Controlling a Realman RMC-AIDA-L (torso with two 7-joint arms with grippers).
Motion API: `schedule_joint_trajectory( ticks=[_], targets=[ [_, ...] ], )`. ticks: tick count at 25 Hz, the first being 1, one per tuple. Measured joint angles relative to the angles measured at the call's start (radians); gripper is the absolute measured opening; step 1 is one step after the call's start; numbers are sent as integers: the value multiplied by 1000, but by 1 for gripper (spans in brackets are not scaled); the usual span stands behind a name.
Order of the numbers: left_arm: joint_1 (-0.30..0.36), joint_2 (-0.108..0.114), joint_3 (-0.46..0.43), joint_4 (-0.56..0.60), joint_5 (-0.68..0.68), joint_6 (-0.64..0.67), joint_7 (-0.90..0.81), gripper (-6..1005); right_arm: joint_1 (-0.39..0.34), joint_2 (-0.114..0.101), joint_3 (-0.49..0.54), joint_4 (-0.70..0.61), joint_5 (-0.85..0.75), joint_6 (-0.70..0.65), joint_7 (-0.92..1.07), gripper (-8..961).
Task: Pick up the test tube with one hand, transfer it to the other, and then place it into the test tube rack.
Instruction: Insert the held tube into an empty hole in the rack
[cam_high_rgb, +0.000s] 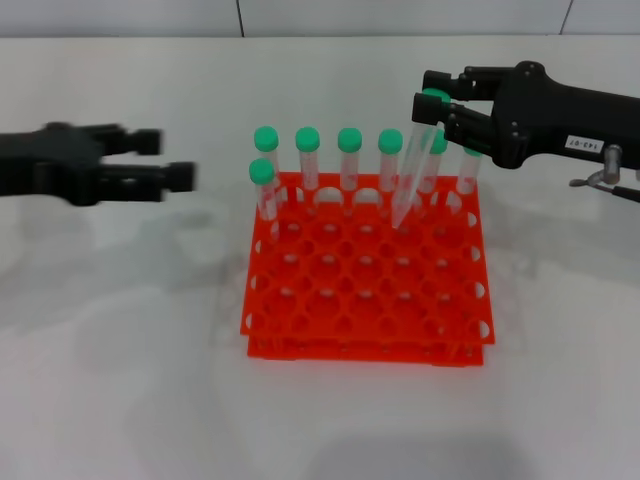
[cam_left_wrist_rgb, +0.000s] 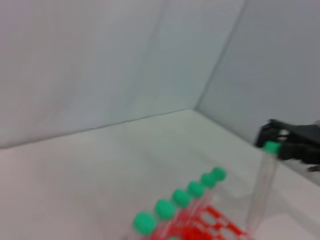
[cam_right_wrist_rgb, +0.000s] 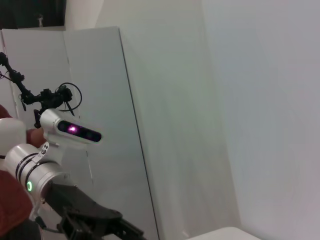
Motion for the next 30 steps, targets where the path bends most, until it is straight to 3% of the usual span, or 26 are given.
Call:
schedule_joint_trajectory(
  ticks=[7, 12, 20, 30],
  targets=[
    [7, 6, -117, 15, 201, 44, -20, 892, -13, 1, -8, 4, 32, 0, -6, 269],
    [2, 5, -119, 17, 300, 44, 72, 892, -9, 3, -41, 5, 55, 18, -9, 268],
    [4, 5, -114, 12, 314, 68, 262, 892, 2, 2, -171, -7, 152, 111, -10, 267],
    [-9, -4, -108, 0, 433, 96, 369, 892, 32, 4, -314, -10, 279, 234, -25, 266]
  ],
)
